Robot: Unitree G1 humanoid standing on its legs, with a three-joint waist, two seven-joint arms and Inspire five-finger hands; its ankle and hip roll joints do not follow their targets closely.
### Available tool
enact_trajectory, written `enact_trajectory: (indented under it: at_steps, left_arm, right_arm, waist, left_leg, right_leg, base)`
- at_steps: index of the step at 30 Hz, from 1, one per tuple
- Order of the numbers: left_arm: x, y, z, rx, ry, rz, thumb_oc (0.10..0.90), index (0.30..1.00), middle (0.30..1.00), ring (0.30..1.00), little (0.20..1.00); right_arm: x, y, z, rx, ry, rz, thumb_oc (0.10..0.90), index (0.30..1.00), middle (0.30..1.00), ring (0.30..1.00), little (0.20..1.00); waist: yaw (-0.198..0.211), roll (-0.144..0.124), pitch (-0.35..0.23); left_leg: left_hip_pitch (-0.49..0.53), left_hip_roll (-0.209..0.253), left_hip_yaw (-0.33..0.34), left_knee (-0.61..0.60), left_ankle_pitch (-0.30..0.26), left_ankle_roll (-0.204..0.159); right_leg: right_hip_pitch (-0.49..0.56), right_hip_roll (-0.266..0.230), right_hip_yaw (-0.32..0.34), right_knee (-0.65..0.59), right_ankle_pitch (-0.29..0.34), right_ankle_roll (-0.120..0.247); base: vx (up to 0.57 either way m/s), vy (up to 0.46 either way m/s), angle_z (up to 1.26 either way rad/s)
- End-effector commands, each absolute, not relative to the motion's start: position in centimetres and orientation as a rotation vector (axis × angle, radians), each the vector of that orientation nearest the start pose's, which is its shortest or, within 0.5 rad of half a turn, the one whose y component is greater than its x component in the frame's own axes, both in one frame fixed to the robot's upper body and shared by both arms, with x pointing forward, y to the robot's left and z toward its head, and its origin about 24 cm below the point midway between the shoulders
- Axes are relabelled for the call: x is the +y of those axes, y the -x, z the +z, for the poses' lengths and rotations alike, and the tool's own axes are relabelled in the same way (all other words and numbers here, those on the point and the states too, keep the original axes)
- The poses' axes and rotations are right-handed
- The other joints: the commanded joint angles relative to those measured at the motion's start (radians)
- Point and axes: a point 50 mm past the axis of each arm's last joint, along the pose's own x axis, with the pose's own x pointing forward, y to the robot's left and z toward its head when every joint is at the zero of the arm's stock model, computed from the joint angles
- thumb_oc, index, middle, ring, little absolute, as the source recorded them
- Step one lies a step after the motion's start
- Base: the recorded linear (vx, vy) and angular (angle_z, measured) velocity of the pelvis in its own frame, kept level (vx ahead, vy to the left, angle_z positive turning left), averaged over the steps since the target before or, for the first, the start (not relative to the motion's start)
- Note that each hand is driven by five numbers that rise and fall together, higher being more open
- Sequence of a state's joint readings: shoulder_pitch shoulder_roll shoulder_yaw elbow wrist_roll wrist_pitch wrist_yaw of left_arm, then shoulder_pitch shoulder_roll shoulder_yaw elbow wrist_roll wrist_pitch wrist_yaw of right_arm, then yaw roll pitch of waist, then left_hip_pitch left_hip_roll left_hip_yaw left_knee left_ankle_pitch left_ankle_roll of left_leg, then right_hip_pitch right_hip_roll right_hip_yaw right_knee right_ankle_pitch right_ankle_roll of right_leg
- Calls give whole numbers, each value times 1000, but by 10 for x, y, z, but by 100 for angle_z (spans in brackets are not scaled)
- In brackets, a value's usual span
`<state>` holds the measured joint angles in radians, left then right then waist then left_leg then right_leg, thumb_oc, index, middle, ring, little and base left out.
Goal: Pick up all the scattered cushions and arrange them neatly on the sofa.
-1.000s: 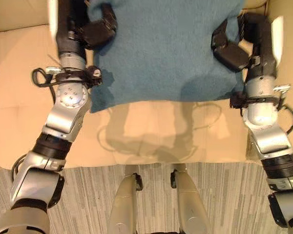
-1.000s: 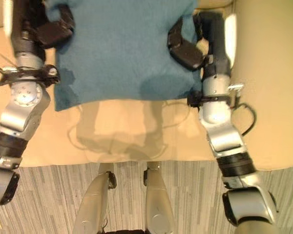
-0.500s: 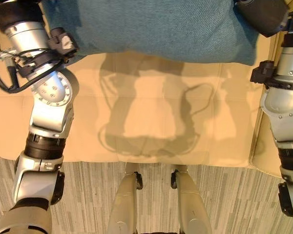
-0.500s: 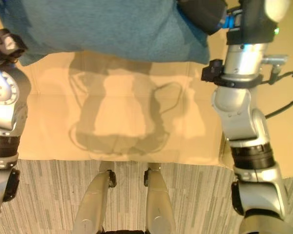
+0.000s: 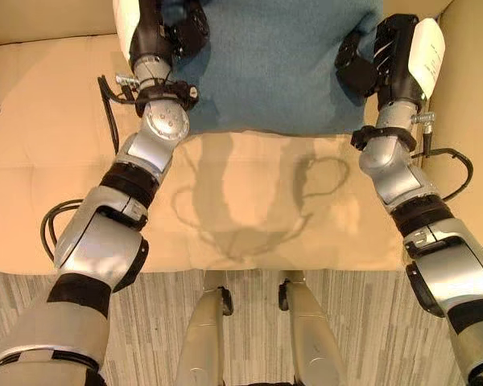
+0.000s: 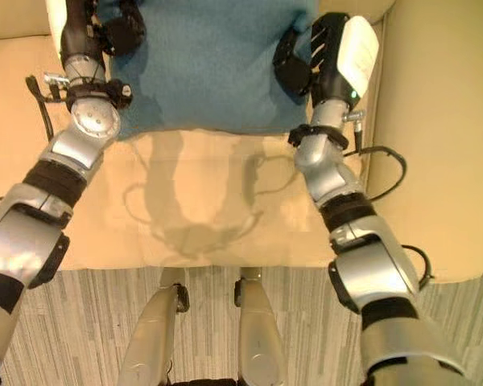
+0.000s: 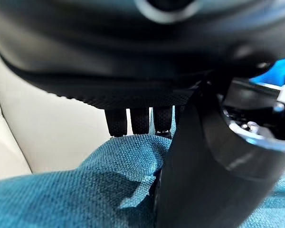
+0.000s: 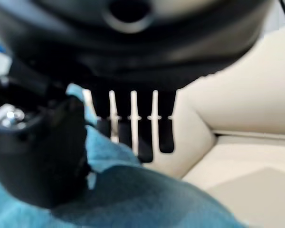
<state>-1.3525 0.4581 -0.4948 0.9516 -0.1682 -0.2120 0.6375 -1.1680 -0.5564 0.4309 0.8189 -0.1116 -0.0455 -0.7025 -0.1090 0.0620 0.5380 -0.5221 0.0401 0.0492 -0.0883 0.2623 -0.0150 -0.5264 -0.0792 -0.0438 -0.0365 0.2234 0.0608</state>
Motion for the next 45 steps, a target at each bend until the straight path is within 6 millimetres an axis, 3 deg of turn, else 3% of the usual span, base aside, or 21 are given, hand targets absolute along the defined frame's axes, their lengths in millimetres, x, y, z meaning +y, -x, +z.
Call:
enact_trajectory:
  at_steps: [1, 12, 13, 14, 15, 16, 17, 18, 19, 20, 21, 22, 24, 28, 31, 34, 38, 40, 42, 45]
  left_arm:
    - [147, -394, 365, -818, -290, 477, 400, 300, 300, 300, 300]
    - [148, -380, 381, -917, -197, 581, 400, 300, 300, 300, 300]
    - [145, -380, 380, -909, -190, 583, 472, 408, 408, 408, 408]
    - [145, -380, 380, -908, -190, 583, 471, 406, 406, 406, 406]
    - [144, -380, 379, -904, -175, 576, 510, 465, 465, 465, 465]
    - [143, -382, 374, -871, -97, 533, 800, 900, 900, 900, 900]
    - [144, -389, 367, -795, -44, 487, 800, 900, 900, 900, 900]
    - [144, -389, 368, -794, -41, 484, 800, 900, 900, 900, 900]
    - [145, -404, 346, -638, -5, 378, 800, 900, 900, 900, 900]
    - [146, -404, 346, -637, -4, 375, 800, 900, 900, 900, 900]
    - [140, -408, 338, -603, -77, 338, 800, 900, 900, 900, 900]
    - [138, -412, 316, -534, -91, 328, 800, 900, 900, 900, 900]
    - [135, -415, 305, -490, -108, 333, 800, 900, 900, 900, 900]
    - [156, -423, 278, -337, -157, 399, 800, 900, 900, 900, 900]
    - [163, -422, 273, -330, -144, 402, 800, 900, 900, 900, 900]
    - [170, -419, 275, -364, 18, 414, 800, 900, 900, 900, 900]
    - [177, -399, 274, -519, 99, 416, 800, 900, 900, 900, 900]
    - [182, -391, 258, -528, 93, 416, 800, 900, 900, 900, 900]
    - [182, -388, 253, -529, 126, 407, 800, 900, 900, 900, 900]
    - [184, -385, 252, -540, 110, 399, 800, 900, 900, 900, 900]
  right_arm:
    - [-173, -378, 356, -914, 523, -692, 400, 300, 300, 300, 300]
    - [-171, -372, 356, -968, 498, -690, 400, 300, 300, 300, 300]
    - [-172, -375, 346, -947, 529, -684, 400, 300, 300, 300, 300]
    - [-172, -375, 346, -945, 531, -684, 400, 300, 300, 300, 300]
    - [-172, -375, 342, -938, 538, -685, 499, 448, 448, 448, 448]
    - [-176, -377, 334, -899, 532, -699, 734, 801, 801, 801, 801]
    - [-177, -380, 331, -868, 508, -690, 800, 900, 900, 900, 900]
    - [-178, -380, 331, -868, 508, -689, 800, 900, 900, 900, 900]
    - [-179, -384, 320, -797, 451, -649, 800, 900, 900, 900, 900]
    - [-180, -384, 320, -795, 450, -648, 800, 900, 900, 900, 900]
    - [-183, -385, 310, -760, 465, -623, 800, 900, 900, 900, 900]
    - [-191, -382, 293, -722, 477, -598, 800, 900, 900, 900, 900]
    - [-199, -380, 284, -697, 456, -607, 800, 900, 900, 900, 900]
    - [-204, -378, 274, -674, 397, -595, 800, 900, 900, 900, 900]
    - [-205, -373, 266, -673, 423, -563, 800, 900, 900, 900, 900]
    - [-208, -367, 255, -673, 404, -547, 800, 900, 900, 900, 900]
    - [-212, -352, 222, -635, 332, -503, 800, 900, 900, 900, 900]
    - [-217, -344, 202, -597, 293, -497, 800, 900, 900, 900, 900]
    - [-217, -341, 195, -587, 259, -499, 800, 900, 900, 900, 900]
    - [-197, -323, 186, -647, 123, -312, 800, 900, 900, 900, 900]
  waist:
    - [1, -44, -125]
    - [-4, -48, -128]
    - [-5, -46, -127]
    - [-5, -46, -128]
    - [-6, -46, -127]
    - [-6, -44, -126]
    - [-7, -42, -127]
    - [-7, -41, -126]
    - [-10, -34, -122]
    - [-9, -35, -122]
    - [-9, -32, -122]
    - [-12, -31, -127]
    - [-15, -32, -131]
    - [-20, -27, -137]
    - [-19, -22, -140]
    - [-20, -20, -145]
    - [-11, -17, -148]
    - [-8, -18, -151]
    - [-8, -18, -151]
    - [-19, -27, -154]
  left_leg:
    - [-45, 9, -6, 137, -212, -34]
    - [-46, 10, -11, 123, -205, -37]
    - [-44, 10, -11, 123, -205, -37]
    - [-43, 10, -12, 122, -206, -37]
    - [-42, 11, -12, 124, -206, -36]
    - [-38, 11, -10, 131, -211, -35]
    - [-36, 11, -10, 136, -212, -34]
    - [-35, 11, -10, 136, -212, -34]
    - [-30, 11, -8, 141, -214, -32]
    - [-28, 11, -9, 141, -214, -32]
    - [-24, 10, -9, 142, -216, -31]
    - [-14, 6, -10, 148, -225, -28]
    - [-15, 4, -11, 155, -231, -26]
    - [-18, 3, -7, 169, -239, -25]
    - [-16, 3, -4, 179, -245, -24]
    - [-5, 3, -4, 181, -249, -22]
    - [9, 0, -7, 183, -256, -17]
    - [10, 0, -6, 186, -261, -14]
    - [10, 0, -4, 188, -262, -13]
    - [5, 4, -4, 192, -261, -13]
  right_leg:
    - [-3, -55, -1, 52, -150, 47]
    - [-12, -51, -2, 48, -151, 44]
    - [-10, -50, -3, 48, -153, 43]
    - [-9, -49, -3, 48, -153, 43]
    - [-7, -49, -3, 49, -154, 42]
    - [-1, -49, -2, 52, -156, 40]
    - [3, -49, -1, 55, -156, 39]
    - [3, -49, -1, 55, -156, 39]
    - [12, -50, 0, 57, -157, 40]
    - [14, -50, 0, 56, -157, 40]
    - [20, -52, -1, 58, -159, 39]
    - [30, -52, -2, 64, -165, 38]
    - [31, -55, -1, 69, -167, 37]
    - [27, -54, 10, 76, -168, 37]
    - [32, -54, 11, 77, -171, 38]
    - [43, -53, 10, 79, -175, 36]
    - [56, -55, 4, 78, -183, 32]
    - [59, -55, 2, 80, -187, 30]
    - [59, -55, 2, 80, -187, 29]
    - [55, -53, 0, 81, -186, 27]
  base:
    - [4, -6, -3]
    - [2, -5, -3]
    - [0, 0, 0]
    - [0, 0, 0]
    - [0, 0, 0]
    - [0, -6, -3]
    - [0, 0, 0]
    - [0, 0, 0]
    - [0, 0, 0]
    - [0, 0, 0]
    - [30, -33, 0]
    - [30, -33, 4]
    - [20, -29, 11]
    - [1, -2, 2]
    - [9, -4, -6]
    - [30, -27, -3]
    - [25, -10, 0]
    - [0, 0, 0]
    - [0, 0, 0]
    - [-2, -4, -4]
